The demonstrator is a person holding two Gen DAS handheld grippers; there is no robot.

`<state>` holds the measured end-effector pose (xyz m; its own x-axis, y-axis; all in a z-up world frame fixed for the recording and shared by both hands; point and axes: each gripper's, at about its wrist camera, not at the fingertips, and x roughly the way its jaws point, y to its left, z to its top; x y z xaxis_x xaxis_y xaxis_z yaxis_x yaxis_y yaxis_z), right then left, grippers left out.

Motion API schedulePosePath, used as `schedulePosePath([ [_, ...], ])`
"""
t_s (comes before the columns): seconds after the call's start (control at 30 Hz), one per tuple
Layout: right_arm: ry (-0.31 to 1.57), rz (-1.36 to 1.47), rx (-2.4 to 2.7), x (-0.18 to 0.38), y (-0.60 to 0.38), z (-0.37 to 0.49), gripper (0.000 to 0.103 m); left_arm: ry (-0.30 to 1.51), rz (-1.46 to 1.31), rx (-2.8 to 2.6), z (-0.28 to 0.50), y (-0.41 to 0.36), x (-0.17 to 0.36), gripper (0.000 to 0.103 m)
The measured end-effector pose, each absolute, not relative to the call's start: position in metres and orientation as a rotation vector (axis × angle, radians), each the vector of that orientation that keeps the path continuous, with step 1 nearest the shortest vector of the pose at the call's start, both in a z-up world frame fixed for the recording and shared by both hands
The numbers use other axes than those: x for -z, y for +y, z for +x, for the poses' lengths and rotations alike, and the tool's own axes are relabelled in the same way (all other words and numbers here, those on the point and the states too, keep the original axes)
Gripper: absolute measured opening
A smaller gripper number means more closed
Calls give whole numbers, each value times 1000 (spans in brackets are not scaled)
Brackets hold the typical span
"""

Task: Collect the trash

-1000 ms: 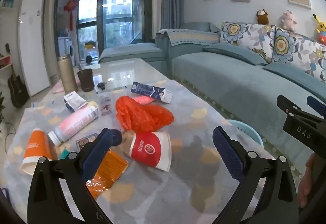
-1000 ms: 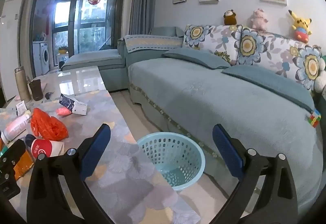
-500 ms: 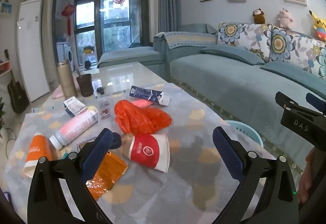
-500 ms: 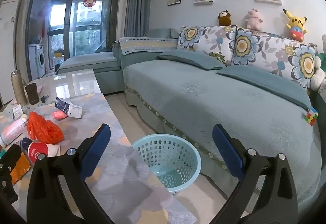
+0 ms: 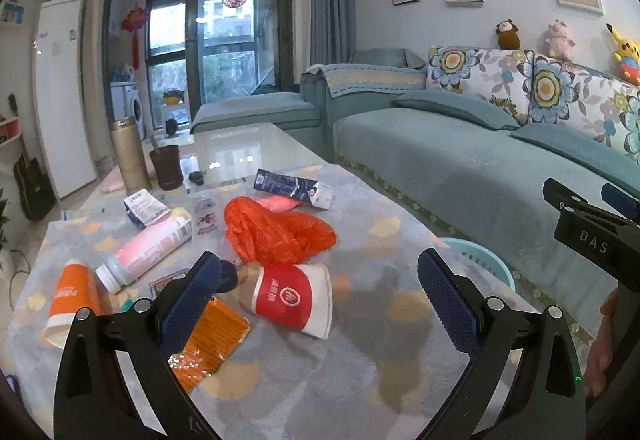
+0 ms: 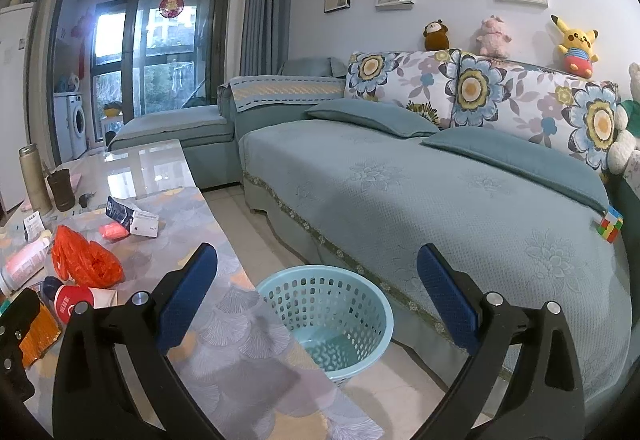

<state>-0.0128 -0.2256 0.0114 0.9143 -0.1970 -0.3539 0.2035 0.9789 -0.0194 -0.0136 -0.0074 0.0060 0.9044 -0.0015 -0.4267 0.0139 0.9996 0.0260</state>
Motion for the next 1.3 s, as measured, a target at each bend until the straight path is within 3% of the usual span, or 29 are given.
schedulePosePath([
  [1.3,342,61,238,-15,-239,-16,95,441,39,1,-11,-5,-6,95],
])
